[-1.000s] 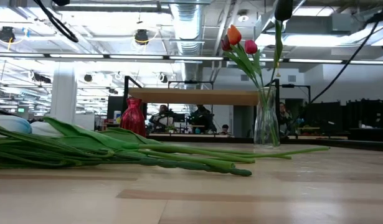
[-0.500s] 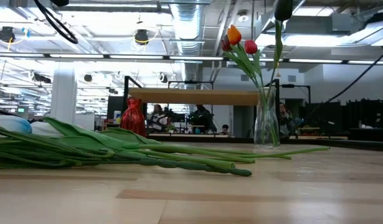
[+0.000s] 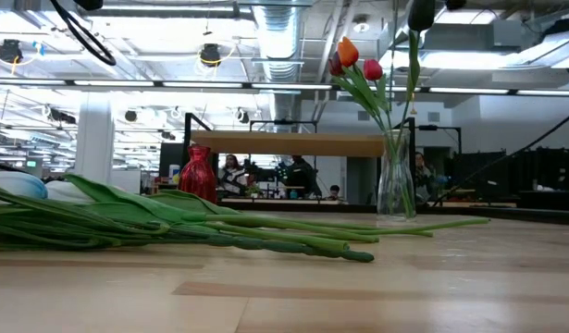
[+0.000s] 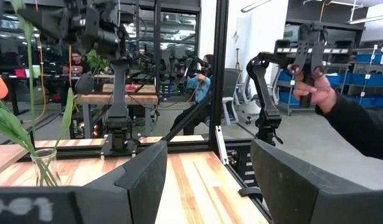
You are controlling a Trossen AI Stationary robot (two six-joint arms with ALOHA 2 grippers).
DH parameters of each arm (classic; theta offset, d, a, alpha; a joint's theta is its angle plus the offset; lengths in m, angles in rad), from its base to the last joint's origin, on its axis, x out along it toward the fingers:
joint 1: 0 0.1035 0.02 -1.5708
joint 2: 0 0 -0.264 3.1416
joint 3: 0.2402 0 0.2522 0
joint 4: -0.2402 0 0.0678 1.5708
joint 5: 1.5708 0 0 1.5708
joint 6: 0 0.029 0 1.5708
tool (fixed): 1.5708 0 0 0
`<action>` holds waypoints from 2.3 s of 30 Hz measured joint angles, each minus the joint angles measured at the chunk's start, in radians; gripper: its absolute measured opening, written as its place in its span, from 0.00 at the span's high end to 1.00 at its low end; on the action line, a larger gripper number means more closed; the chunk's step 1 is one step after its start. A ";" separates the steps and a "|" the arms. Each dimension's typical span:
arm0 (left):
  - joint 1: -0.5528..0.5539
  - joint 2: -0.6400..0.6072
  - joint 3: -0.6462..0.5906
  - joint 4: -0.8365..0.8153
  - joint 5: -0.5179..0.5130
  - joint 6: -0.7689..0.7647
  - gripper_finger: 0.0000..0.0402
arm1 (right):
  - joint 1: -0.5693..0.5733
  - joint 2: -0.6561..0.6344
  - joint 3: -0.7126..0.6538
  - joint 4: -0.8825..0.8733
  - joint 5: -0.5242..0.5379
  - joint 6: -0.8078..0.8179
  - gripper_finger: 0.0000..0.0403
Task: Pick and place flowers into a vace then onto a shelf
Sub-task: Put the black flower into the transparent vase, then put the light pink flower into the transparent vase
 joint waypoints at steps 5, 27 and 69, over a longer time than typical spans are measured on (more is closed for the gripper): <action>0.000 0.000 0.000 0.000 0.000 0.000 0.45 | -0.039 -0.010 -0.078 0.013 -0.035 0.064 1.00; 0.000 0.000 0.000 -0.006 -0.001 -0.008 0.45 | -0.066 -0.009 -0.148 -0.017 -0.097 0.149 0.84; 0.000 0.000 0.000 -0.022 -0.001 -0.012 0.45 | -0.037 -0.019 0.089 -0.254 -0.081 -0.003 0.52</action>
